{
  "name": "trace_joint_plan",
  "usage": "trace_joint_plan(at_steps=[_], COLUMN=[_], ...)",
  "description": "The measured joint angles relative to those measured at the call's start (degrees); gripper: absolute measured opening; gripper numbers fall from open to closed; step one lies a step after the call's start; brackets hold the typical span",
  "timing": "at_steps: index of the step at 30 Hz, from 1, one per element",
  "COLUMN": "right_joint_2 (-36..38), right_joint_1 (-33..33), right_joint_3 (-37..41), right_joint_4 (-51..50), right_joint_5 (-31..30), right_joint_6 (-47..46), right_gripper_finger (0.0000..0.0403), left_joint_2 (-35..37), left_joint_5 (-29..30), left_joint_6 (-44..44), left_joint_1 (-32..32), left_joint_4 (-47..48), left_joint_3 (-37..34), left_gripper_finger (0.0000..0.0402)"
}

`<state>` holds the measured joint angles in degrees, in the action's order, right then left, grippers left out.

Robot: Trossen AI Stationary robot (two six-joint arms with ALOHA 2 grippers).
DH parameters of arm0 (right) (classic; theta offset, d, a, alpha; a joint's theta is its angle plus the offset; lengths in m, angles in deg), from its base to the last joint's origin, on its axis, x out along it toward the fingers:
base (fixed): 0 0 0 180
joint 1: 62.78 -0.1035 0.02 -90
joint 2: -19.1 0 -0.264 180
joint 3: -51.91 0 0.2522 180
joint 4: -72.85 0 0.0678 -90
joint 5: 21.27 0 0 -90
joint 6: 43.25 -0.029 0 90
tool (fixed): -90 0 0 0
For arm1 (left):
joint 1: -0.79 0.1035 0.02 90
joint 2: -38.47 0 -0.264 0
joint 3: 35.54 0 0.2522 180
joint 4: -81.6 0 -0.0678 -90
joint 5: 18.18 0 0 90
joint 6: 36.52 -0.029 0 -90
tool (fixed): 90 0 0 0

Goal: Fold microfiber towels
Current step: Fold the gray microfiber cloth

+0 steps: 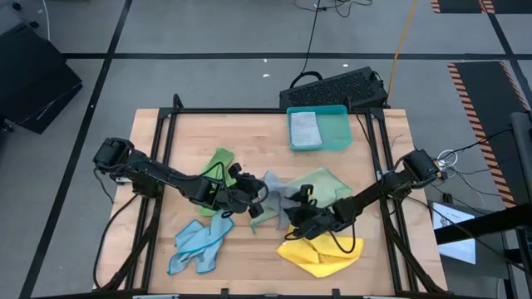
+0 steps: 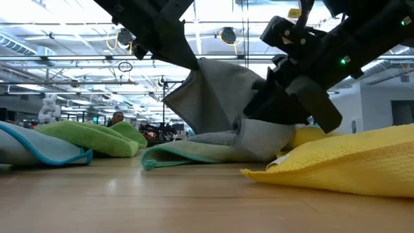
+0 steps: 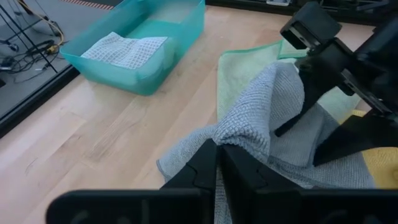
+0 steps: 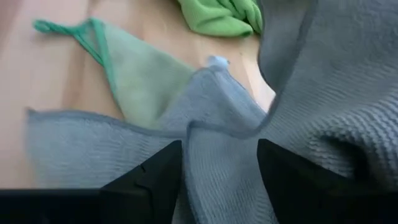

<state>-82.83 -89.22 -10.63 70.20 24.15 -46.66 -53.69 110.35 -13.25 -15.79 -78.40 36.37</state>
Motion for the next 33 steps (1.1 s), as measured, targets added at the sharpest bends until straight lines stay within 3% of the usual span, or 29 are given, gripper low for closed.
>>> trace_joint_plan(at_steps=[8, 13, 19, 26, 33], right_joint_2=[0.0, -0.39, -0.39, 1.89, 9.71], right_joint_1=[1.37, 2.53, 3.3, 3.23, 3.17], right_joint_3=[0.0, 0.15, 1.37, 1.7, 4.75], right_joint_4=[2.01, 2.53, 2.22, -0.29, -1.47], right_joint_5=[4.47, 6.19, 7.3, 7.41, 7.41], right_joint_6=[0.03, 0.41, 0.85, 2.3, 3.66], right_gripper_finger=[0.0157, 0.0096, 0.0008, 0.0005, 0.0002], left_joint_2=[0.0, 0.0, -0.02, -0.43, -0.5], left_joint_5=[-0.02, -0.02, -0.1, -1.05, -1.05], left_joint_6=[-0.02, 0.11, 0.21, -0.63, -1.1], left_joint_1=[-0.02, 0.0, 0.0, -0.01, 0.0], left_joint_4=[-0.02, -0.02, -0.02, -0.07, 0.33], left_joint_3=[0.0, 0.0, 0.0, 0.0, -0.07], left_gripper_finger=[0.0007, 0.0021, 0.0005, 0.0025, 0.0009])
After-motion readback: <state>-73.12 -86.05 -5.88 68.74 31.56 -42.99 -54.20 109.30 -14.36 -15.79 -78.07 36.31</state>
